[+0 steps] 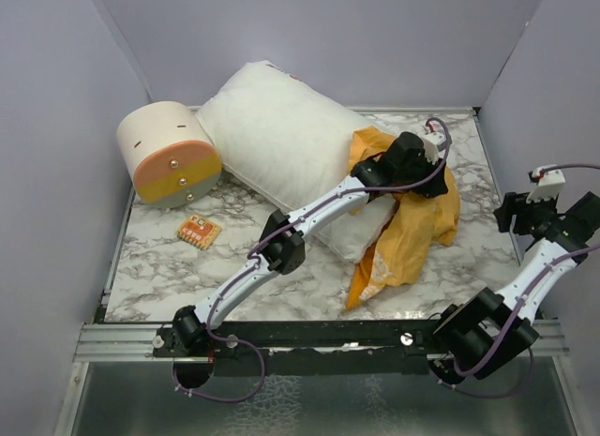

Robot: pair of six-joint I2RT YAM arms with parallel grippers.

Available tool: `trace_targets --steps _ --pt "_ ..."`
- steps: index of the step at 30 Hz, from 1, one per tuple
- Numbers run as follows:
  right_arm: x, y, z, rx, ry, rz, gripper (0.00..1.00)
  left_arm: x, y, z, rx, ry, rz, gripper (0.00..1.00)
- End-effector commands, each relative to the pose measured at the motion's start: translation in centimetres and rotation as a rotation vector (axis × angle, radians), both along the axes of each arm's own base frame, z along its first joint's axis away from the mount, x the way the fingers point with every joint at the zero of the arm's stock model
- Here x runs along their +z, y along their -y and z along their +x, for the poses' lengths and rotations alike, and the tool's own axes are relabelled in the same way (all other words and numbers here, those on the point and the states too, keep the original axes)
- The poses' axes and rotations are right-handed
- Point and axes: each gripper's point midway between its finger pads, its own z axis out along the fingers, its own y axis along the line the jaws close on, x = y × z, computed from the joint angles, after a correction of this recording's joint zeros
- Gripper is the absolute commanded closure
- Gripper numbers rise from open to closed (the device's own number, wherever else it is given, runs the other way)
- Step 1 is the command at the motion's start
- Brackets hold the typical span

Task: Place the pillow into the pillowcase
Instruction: Flatten out the pillowcase at the center of the board.

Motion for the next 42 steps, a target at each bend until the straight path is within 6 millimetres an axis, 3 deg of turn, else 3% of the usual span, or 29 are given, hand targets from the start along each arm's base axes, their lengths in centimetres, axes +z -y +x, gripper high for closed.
trace_targets --steps 1,5,11,13,17,18,21,24,27,30,35,42 --pt "3.8 -9.5 -0.7 0.494 0.163 0.048 0.27 4.6 -3.5 1.8 0.040 -0.024 -0.010 0.52" --pt "6.1 -12.5 -1.5 0.615 0.249 0.076 0.18 8.5 -7.3 1.7 0.036 -0.015 0.030 0.37" --pt "9.2 -15.8 -2.6 0.779 0.417 -0.009 0.07 11.9 -11.4 -1.8 -0.038 0.015 0.104 0.29" --pt "10.1 -16.3 -2.7 0.795 0.461 -0.014 0.00 11.8 -12.9 -3.0 -0.045 0.020 0.132 0.26" --pt "11.8 -17.2 -2.2 0.844 0.462 0.030 0.00 13.0 -16.9 -5.1 0.017 0.106 0.111 0.21" --pt "12.1 -17.7 -1.9 0.871 0.444 0.055 0.00 12.5 -18.1 -5.6 0.040 0.120 0.108 0.17" --pt "12.5 -19.2 -0.7 0.940 0.358 0.167 0.00 13.3 -22.5 -7.7 0.127 0.199 0.042 0.02" --pt "13.4 -20.2 0.3 0.982 0.316 0.230 0.01 13.1 -27.1 -9.3 0.220 0.229 0.006 0.01" --pt "14.1 -21.1 1.6 0.996 0.264 0.240 0.02 13.0 -29.8 -12.2 0.203 0.193 -0.028 0.01" --pt "14.3 -22.4 2.7 1.000 0.234 0.194 0.02 11.4 -30.7 -14.5 0.176 0.113 -0.061 0.03" --pt "14.8 -24.9 4.6 1.058 0.223 0.151 0.02 8.5 -30.3 -17.9 0.099 -0.006 -0.171 0.10" --pt "13.2 -30.8 9.3 1.162 0.207 -0.060 0.02 4.2 -26.0 -23.0 0.054 0.136 -0.133 0.09"
